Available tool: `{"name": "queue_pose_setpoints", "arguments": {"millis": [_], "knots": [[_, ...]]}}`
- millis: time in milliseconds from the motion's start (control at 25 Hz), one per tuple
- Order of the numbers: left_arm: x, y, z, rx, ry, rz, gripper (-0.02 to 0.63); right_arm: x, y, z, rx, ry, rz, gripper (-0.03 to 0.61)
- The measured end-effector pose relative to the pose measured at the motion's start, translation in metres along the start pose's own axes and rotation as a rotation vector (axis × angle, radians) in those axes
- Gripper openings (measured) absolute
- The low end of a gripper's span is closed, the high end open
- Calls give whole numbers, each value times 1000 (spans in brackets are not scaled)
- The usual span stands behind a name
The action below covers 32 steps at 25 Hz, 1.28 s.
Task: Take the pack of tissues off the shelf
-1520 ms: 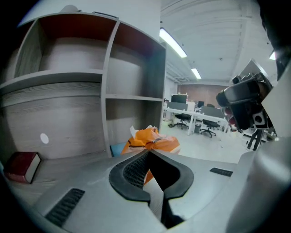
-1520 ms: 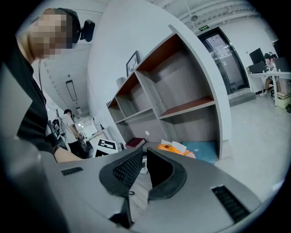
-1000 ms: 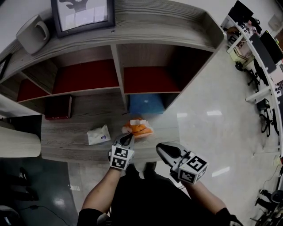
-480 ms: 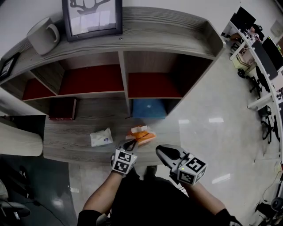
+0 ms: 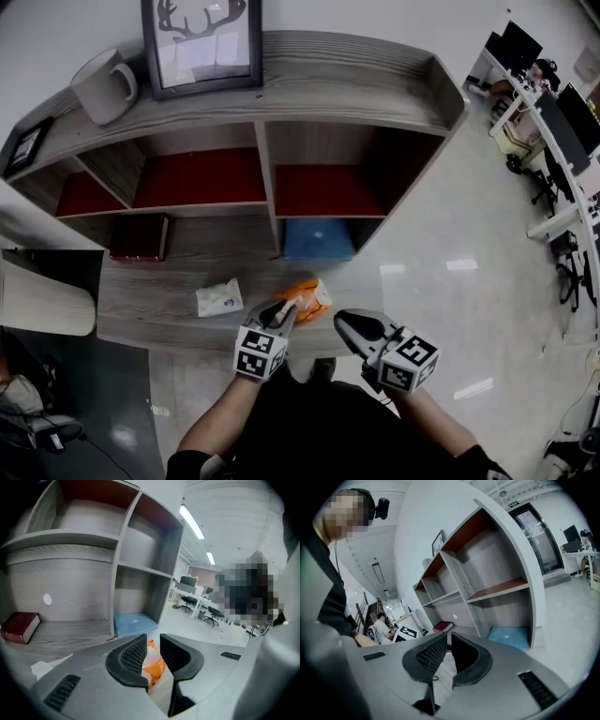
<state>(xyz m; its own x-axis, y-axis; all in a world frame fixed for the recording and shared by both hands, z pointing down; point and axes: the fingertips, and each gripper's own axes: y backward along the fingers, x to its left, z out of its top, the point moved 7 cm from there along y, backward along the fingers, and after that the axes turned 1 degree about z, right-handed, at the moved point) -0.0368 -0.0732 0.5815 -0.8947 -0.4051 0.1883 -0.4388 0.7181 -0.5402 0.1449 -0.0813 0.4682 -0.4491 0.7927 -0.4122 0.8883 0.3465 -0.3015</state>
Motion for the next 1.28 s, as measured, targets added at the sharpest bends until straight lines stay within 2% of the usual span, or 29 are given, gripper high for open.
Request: {"name": "queue_pose_setpoints", "arguments": {"millis": [520, 960, 1280], "knots": [[2, 51, 67, -133, 4, 48, 91, -6, -2, 22, -65, 38, 21, 33], [-2, 89, 113, -219, -28, 85, 43, -1, -4, 49, -110, 81, 47, 34], [-10, 106, 142, -310, -46, 72, 21, 8, -5, 69, -142, 97, 80, 33]]}}
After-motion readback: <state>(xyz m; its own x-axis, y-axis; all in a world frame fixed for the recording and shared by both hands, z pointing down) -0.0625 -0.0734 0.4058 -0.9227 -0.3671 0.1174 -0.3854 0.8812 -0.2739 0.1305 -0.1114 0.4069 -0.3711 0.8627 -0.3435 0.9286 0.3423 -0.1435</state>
